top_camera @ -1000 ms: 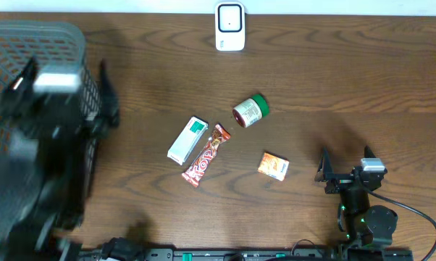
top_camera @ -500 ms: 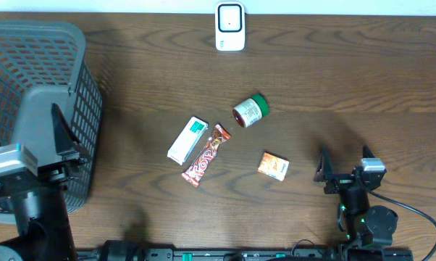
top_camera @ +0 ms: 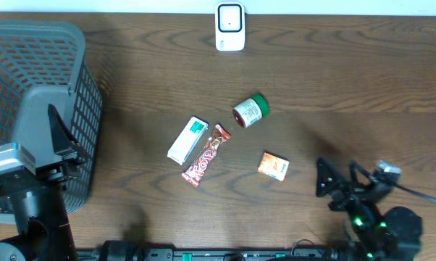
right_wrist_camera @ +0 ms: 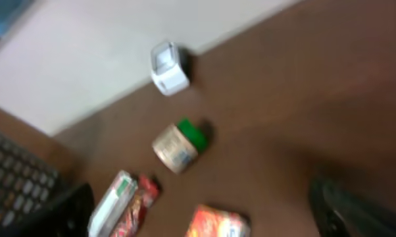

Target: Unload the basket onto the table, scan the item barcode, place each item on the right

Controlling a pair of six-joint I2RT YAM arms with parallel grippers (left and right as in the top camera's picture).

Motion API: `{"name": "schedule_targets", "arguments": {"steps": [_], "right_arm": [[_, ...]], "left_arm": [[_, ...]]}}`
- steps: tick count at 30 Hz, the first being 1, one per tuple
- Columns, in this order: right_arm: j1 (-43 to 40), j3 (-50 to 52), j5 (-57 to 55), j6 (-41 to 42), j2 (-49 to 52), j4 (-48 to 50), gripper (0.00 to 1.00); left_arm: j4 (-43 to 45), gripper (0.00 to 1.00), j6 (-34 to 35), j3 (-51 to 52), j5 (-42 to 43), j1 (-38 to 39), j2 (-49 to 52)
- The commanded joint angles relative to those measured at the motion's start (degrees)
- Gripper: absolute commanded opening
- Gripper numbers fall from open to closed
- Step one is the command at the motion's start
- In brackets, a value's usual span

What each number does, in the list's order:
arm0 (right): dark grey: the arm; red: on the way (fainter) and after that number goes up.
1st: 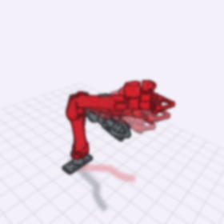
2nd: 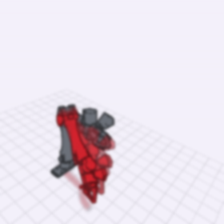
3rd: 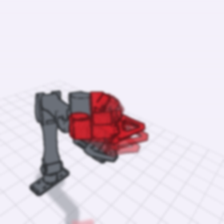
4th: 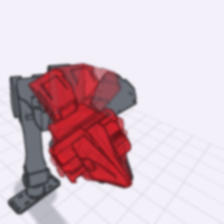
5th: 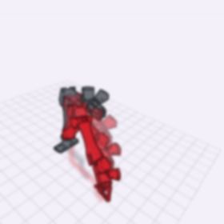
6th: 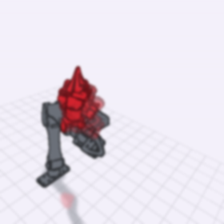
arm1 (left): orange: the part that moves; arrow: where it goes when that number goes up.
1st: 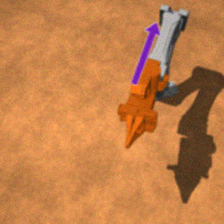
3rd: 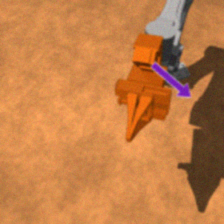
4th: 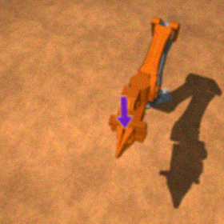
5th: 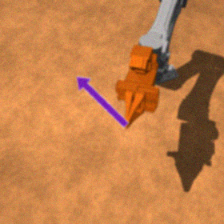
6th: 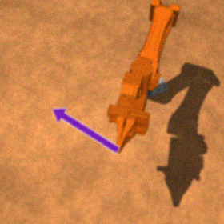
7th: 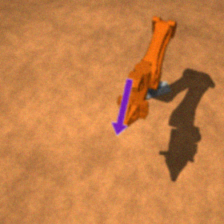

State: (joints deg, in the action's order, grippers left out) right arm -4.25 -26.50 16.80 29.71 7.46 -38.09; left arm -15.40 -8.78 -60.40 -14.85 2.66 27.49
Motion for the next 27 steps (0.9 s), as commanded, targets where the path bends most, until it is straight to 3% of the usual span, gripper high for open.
{"name": "schedule_targets", "arguments": {"steps": [1,5,8,14,17,20,23,27], "right_arm": [[0.24,-12.09,-4.66,1.53,8.44,-8.39,0.99],[0.68,-25.62,4.17,-1.44,21.75,-19.02,0.99],[0.96,-30.16,16.33,-4.70,28.30,-19.19,0.99],[1.01,-30.64,21.57,-2.56,37.79,-12.63,0.99],[2.60,-30.67,29.55,-1.79,41.35,-4.83,0.99],[6.32,-30.67,30.60,1.11,43.06,5.66,0.99],[11.23,-30.67,23.04,10.34,44.22,16.13,0.99],[23.58,-31.45,-11.17,16.09,44.96,10.40,0.99]], "left_arm": [[0.00,0.87,0.57,0.81,0.90,-0.35,0.04],[-0.09,0.87,0.57,2.23,0.90,-0.35,0.11],[0.04,0.87,0.55,3.17,0.90,-0.44,0.11],[0.07,0.87,0.55,3.93,0.72,-1.40,0.11],[0.04,0.87,0.55,3.93,0.72,-1.40,0.11],[0.07,0.87,0.55,4.22,0.72,-1.40,0.11],[0.04,0.87,0.55,4.85,0.72,-1.40,0.11],[0.09,0.87,0.52,5.55,0.72,-1.40,0.13]]}}
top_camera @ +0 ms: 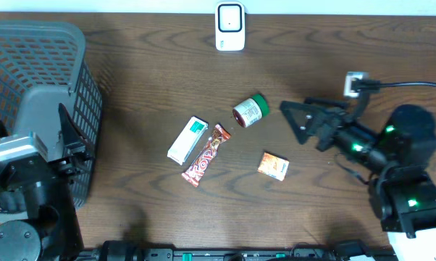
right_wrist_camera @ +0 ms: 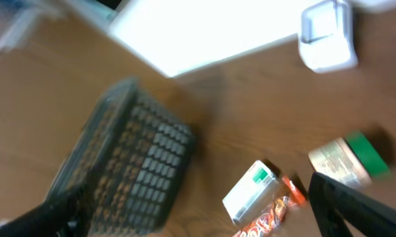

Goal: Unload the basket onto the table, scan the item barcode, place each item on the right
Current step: 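Reach right gripper down and grasp the orange juice box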

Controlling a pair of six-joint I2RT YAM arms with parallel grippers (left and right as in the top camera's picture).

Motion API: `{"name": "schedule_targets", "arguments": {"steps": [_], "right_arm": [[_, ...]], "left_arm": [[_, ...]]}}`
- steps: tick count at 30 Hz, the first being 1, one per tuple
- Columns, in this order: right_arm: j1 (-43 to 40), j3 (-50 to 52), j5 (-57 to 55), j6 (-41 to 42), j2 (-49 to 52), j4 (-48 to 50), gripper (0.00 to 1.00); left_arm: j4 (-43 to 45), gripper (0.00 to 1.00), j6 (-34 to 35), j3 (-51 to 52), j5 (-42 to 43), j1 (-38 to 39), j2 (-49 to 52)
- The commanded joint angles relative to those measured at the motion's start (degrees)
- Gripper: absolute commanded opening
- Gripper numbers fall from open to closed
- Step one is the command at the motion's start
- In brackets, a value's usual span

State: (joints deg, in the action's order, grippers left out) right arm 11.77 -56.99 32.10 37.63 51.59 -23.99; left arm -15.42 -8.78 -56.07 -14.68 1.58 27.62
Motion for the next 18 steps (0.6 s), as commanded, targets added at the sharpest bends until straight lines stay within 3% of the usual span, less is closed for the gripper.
{"name": "schedule_targets", "arguments": {"steps": [1,4,7,12,18], "right_arm": [[11.37,-1.42,-36.11,11.47,1.49,-7.19,0.99],[21.20,-3.06,-51.91,24.83,5.68,-18.16,0.99],[23.89,-4.63,-49.42,32.22,12.24,-25.53,0.99],[21.40,-7.26,-37.55,27.28,26.34,-26.36,0.99],[19.52,-11.06,-35.10,24.06,37.68,-29.94,0.99]], "left_arm": [[0.11,0.87,0.52,1.42,0.55,-0.33,0.04],[0.11,0.87,0.52,1.55,0.55,-0.33,0.68],[0.11,0.87,0.52,1.55,0.55,-0.35,1.46],[0.20,0.87,0.55,1.55,0.55,-0.33,2.67],[0.31,0.87,0.52,1.55,0.55,-0.33,2.71]]}}
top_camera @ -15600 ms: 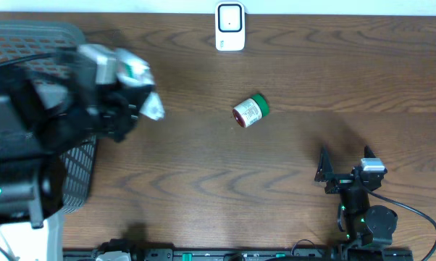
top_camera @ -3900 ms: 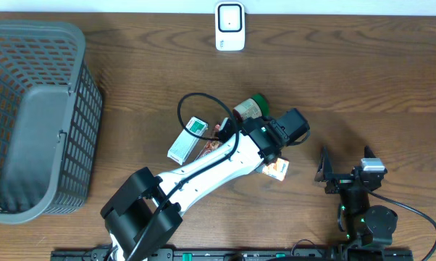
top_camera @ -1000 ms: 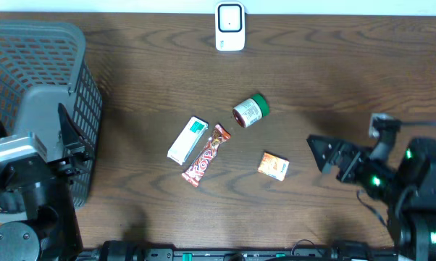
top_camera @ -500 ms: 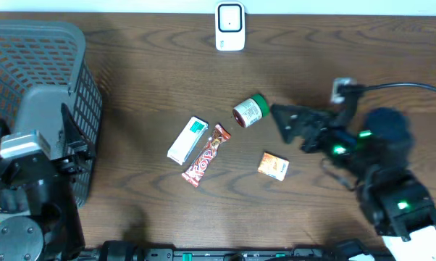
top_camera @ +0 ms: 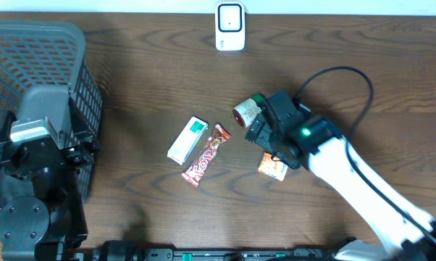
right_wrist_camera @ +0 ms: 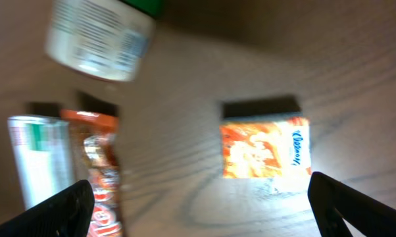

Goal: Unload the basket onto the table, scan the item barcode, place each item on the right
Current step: 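Reach right gripper down and grasp the orange juice box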

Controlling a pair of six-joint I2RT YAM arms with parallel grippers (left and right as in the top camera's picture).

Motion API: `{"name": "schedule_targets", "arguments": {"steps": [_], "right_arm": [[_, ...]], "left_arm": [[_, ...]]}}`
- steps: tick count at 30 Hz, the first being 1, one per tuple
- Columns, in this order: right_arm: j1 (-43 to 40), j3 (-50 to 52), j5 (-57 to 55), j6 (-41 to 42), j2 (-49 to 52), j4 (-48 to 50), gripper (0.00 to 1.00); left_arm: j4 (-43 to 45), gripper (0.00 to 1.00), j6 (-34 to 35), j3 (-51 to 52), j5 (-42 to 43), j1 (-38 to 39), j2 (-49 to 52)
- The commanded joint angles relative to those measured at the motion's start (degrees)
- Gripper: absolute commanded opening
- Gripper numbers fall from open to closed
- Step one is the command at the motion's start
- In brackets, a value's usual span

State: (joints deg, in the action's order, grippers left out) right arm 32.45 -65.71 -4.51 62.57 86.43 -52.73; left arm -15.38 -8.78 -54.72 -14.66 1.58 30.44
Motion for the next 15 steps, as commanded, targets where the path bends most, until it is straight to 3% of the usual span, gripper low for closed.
{"name": "schedule_targets", "arguments": {"steps": [1,4,10,15], "right_arm": [[-1.62,-2.38,2.60,-0.90,4.07,-1.57,0.99],[-2.27,-2.38,3.85,-1.64,6.36,-2.12,0.99],[-2.25,-1.92,4.22,-10.84,6.56,-2.97,0.99],[-2.54,1.40,4.00,-12.04,6.56,-1.99,0.99]], "left_arm": [[0.26,0.87,0.52,0.20,0.52,-0.33,-0.11],[0.24,0.87,0.55,0.20,0.52,-0.33,-0.11],[0.24,0.87,0.55,0.20,0.52,-0.33,-0.11],[0.24,0.87,0.55,0.20,0.52,-0.33,-0.11]]}}
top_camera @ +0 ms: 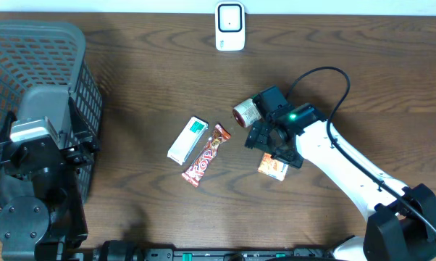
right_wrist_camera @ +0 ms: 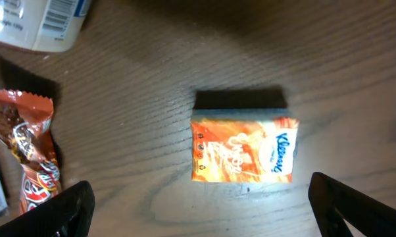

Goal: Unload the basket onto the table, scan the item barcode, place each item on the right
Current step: 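Reach right gripper down and grasp the orange juice box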

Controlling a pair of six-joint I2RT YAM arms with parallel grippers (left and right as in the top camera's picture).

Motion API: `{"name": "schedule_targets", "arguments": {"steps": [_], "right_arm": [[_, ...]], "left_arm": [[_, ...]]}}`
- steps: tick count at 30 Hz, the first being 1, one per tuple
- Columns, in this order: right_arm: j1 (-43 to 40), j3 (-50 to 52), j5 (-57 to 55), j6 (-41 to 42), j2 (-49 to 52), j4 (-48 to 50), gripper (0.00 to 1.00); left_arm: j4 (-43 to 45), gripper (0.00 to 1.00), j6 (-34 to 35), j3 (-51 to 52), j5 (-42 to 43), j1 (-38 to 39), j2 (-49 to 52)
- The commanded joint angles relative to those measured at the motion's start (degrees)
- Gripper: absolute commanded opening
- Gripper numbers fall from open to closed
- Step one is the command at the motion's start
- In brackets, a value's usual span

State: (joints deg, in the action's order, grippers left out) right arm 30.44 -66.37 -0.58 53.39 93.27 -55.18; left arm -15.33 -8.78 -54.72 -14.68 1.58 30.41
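Observation:
An orange Kleenex tissue pack [right_wrist_camera: 243, 149] lies flat on the brown table, also seen from overhead [top_camera: 275, 170]. My right gripper [right_wrist_camera: 211, 217] hovers right over it, open wide, and the pack lies just ahead of the gap between the two fingertips. From overhead the right gripper [top_camera: 272, 148] partly covers the pack. The white barcode scanner [top_camera: 230, 27] stands at the far edge. My left gripper [top_camera: 80, 138] sits at the left by the basket, fingers apart and holding nothing.
A jar with a green lid [top_camera: 248, 111] lies just behind the right gripper. A red candy bar [top_camera: 206, 154] and a white-green box [top_camera: 187, 140] lie to its left. A grey mesh basket [top_camera: 37, 65] fills the left side.
My right gripper has come lower and closer to the tissue pack, which now fills more of the wrist view. The left arm and the items have not moved.
My right arm was folded at the table's near right corner. Then it was raised at the right side, pointing toward the items. Then it stood over the jar and tissue pack, and now it is low over the pack, still open.

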Motion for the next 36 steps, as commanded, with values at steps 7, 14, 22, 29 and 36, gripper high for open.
{"name": "schedule_targets", "arguments": {"steps": [7,14,22,29,36], "right_arm": [[-0.57,9.64,3.69,0.57,-0.28,6.80,0.99],[-0.70,12.85,1.88,3.98,-0.28,8.26,0.99],[-1.64,18.43,0.52,3.08,-0.28,15.04,0.99],[-5.38,19.54,1.90,-4.66,-0.28,19.98,0.99],[-6.95,19.56,7.82,-6.34,-0.28,20.22,0.99]], "left_arm": [[0.20,0.87,0.52,0.20,0.55,-0.33,-0.09],[0.15,0.87,0.55,0.20,0.55,-0.35,-0.09],[-0.02,0.87,0.52,0.24,0.55,-0.35,-0.09],[-0.04,0.87,0.55,0.24,0.55,-0.35,-0.09],[-0.24,0.87,0.55,0.24,0.55,-0.35,-0.09]]}}
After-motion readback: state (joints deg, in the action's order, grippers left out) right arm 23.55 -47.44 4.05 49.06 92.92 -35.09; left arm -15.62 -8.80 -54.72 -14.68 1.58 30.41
